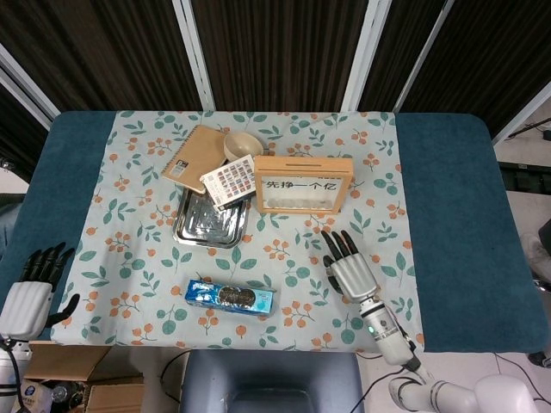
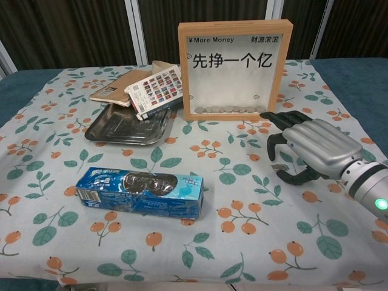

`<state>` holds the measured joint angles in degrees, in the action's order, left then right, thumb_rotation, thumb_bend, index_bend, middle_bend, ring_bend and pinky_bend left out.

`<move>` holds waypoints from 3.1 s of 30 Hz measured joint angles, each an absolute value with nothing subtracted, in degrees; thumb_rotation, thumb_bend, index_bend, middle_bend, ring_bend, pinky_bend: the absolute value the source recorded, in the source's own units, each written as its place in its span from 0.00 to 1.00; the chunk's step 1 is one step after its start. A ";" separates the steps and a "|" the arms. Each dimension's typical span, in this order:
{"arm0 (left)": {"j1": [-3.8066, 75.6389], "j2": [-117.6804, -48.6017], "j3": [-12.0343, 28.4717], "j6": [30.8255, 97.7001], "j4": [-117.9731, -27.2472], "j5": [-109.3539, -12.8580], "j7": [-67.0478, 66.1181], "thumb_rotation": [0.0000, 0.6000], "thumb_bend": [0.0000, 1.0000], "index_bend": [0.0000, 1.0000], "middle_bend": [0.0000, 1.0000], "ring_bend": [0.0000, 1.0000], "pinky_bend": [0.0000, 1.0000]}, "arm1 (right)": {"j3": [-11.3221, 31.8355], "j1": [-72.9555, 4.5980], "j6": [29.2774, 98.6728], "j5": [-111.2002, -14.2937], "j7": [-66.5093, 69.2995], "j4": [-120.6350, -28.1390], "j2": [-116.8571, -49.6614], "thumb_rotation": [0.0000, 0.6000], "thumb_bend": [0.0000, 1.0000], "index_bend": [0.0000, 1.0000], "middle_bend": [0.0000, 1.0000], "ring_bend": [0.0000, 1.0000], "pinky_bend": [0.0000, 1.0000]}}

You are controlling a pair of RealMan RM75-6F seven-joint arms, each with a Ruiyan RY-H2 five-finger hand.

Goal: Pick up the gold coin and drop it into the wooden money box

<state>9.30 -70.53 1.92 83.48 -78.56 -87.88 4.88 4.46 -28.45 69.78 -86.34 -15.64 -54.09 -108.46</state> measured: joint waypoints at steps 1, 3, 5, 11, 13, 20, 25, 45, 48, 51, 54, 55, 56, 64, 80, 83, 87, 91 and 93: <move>9.25 -70.46 1.91 83.53 -78.61 -87.85 4.85 1.00 0.35 0.00 0.00 0.00 0.00 | 4.55 -28.57 69.68 -86.30 -15.70 -53.99 -108.52 1.00 0.40 0.62 0.03 0.00 0.00; 9.13 -70.34 1.92 83.61 -78.73 -87.72 4.84 1.00 0.35 0.00 0.00 0.00 0.00 | 4.72 -28.80 69.47 -86.21 -15.76 -53.76 -108.69 1.00 0.41 0.62 0.03 0.00 0.00; 9.03 -70.27 1.91 83.63 -78.84 -87.60 4.82 1.00 0.35 0.00 0.00 0.00 0.00 | 4.80 -28.90 69.39 -86.17 -15.69 -53.66 -108.76 1.00 0.42 0.63 0.03 0.00 0.00; 9.01 -70.36 1.87 83.41 -78.84 -87.47 5.00 1.00 0.35 0.00 0.00 0.00 0.00 | 4.78 -29.09 69.48 -86.36 -15.37 -53.06 -108.84 1.00 0.48 0.64 0.04 0.00 0.00; 9.03 -70.45 1.87 83.27 -78.65 -87.36 5.16 1.00 0.35 0.00 0.00 0.00 0.00 | 4.78 -29.14 69.53 -86.42 -14.97 -52.96 -108.81 1.00 0.51 0.64 0.05 0.00 0.00; 9.10 -70.40 1.93 83.04 -78.24 -87.28 5.99 1.00 0.35 0.00 0.00 0.00 0.00 | 4.98 -29.30 69.58 -86.32 -14.67 -53.03 -108.57 1.00 0.59 0.64 0.05 0.00 0.00; 9.19 -70.38 1.93 82.91 -78.21 -87.31 6.04 1.00 0.35 0.00 0.00 0.00 0.00 | 5.02 -29.31 69.31 -86.04 -15.02 -53.09 -108.46 1.00 0.59 0.65 0.06 0.00 0.00; 9.17 -70.41 1.97 82.66 -78.07 -86.98 5.98 1.00 0.35 0.00 0.00 0.00 0.00 | 5.57 -29.29 70.10 -85.66 -14.98 -53.60 -108.15 1.00 0.61 0.73 0.09 0.00 0.00; 9.09 -70.34 2.01 82.90 -78.08 -87.05 6.06 1.00 0.35 0.00 0.00 0.00 0.00 | 5.80 -29.22 71.76 -86.30 -14.47 -55.32 -107.30 1.00 0.61 0.73 0.09 0.00 0.00; 9.00 -70.26 2.01 83.23 -78.17 -87.23 6.12 1.00 0.35 0.00 0.00 0.00 0.00 | 6.33 -29.17 73.98 -87.26 -13.97 -58.92 -105.51 1.00 0.61 0.74 0.09 0.00 0.00; 8.92 -70.25 1.99 83.53 -78.32 -87.41 6.15 1.00 0.35 0.00 0.00 0.00 0.00 | 7.17 -29.15 76.33 -88.41 -13.76 -64.74 -102.56 1.00 0.61 0.75 0.09 0.00 0.00; 8.89 -70.25 1.99 83.62 -78.36 -87.47 6.16 1.00 0.35 0.00 0.00 0.00 0.00 | 7.52 -29.15 77.06 -88.80 -13.82 -66.90 -101.45 1.00 0.61 0.75 0.09 0.00 0.00; 8.87 -70.26 1.98 83.74 -78.42 -87.58 6.19 1.00 0.35 0.00 0.00 0.00 0.00 | 7.92 -29.16 77.79 -89.19 -13.96 -69.22 -100.26 1.00 0.61 0.75 0.09 0.00 0.00; 8.71 -70.10 1.89 84.56 -78.82 -88.28 6.32 1.00 0.36 0.00 0.00 0.00 0.00 | 16.73 -30.94 81.18 -90.03 -19.88 -91.70 -87.40 1.00 0.62 0.76 0.10 0.00 0.00; 8.73 -69.57 1.97 84.72 -78.53 -88.53 8.10 1.00 0.36 0.00 0.00 0.00 0.00 | 35.49 -47.41 67.87 -56.78 -41.66 -94.49 -79.87 1.00 0.63 0.79 0.12 0.00 0.00; 8.76 -69.44 1.92 84.60 -78.59 -88.52 8.22 1.00 0.36 0.00 0.00 0.00 0.00 | 35.91 -51.12 65.69 -49.26 -46.10 -91.90 -80.07 1.00 0.64 0.79 0.12 0.00 0.00; 8.79 -69.25 1.95 84.46 -78.69 -88.40 8.45 1.00 0.36 0.00 0.00 0.00 0.00 | 34.76 -56.56 63.38 -41.42 -51.12 -86.53 -81.54 1.00 0.64 0.79 0.12 0.00 0.00; 8.87 -69.21 1.97 84.17 -78.58 -88.24 8.47 1.00 0.36 0.00 0.00 0.00 0.00 | 32.59 -59.14 62.29 -37.76 -51.92 -84.11 -83.49 1.00 0.64 0.79 0.12 0.00 0.00; 8.95 -69.32 1.96 83.87 -78.41 -88.12 8.45 1.00 0.36 0.00 0.00 0.00 0.00 | 31.25 -60.17 62.31 -36.89 -52.40 -83.11 -84.48 1.00 0.64 0.79 0.12 0.00 0.00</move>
